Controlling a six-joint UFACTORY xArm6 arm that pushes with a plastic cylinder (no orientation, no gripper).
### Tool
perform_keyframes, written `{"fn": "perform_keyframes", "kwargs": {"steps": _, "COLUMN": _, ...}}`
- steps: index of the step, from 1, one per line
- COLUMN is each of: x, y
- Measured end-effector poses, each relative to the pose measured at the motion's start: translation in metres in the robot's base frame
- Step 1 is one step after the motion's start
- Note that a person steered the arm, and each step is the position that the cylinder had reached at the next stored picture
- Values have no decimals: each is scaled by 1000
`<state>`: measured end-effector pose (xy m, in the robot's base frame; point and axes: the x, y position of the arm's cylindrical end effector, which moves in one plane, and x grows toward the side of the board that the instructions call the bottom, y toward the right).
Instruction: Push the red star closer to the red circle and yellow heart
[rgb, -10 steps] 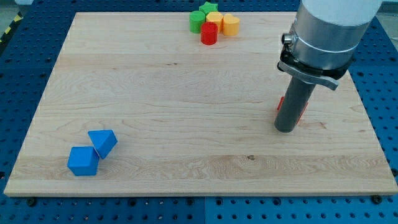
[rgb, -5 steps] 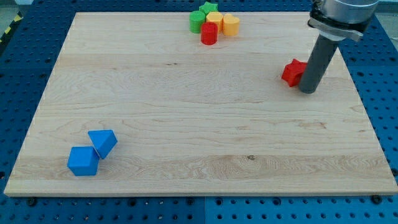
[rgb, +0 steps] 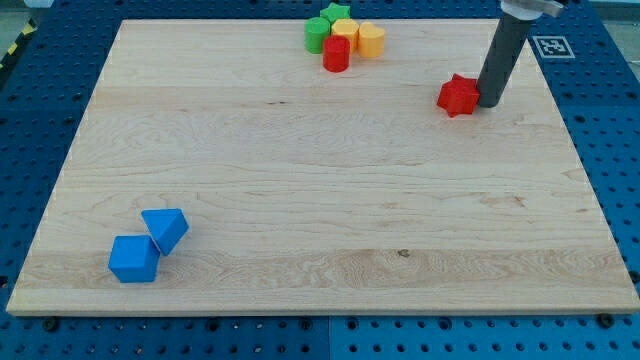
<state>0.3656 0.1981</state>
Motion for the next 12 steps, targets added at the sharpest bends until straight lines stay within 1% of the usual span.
{"fn": "perform_keyframes", "kwargs": {"steps": 2, "x": 2, "y": -88}}
{"fn": "perform_keyframes", "kwargs": {"steps": 4, "x": 2, "y": -111}}
{"fn": "perform_keyframes", "kwargs": {"steps": 6, "x": 16, "y": -164}}
{"fn": "perform_keyframes", "kwargs": {"steps": 8, "x": 17, "y": -185}}
{"fn": "perform_keyframes", "kwargs": {"steps": 9, "x": 11, "y": -185}}
{"fn": "perform_keyframes", "kwargs": {"steps": 12, "x": -41, "y": -179}}
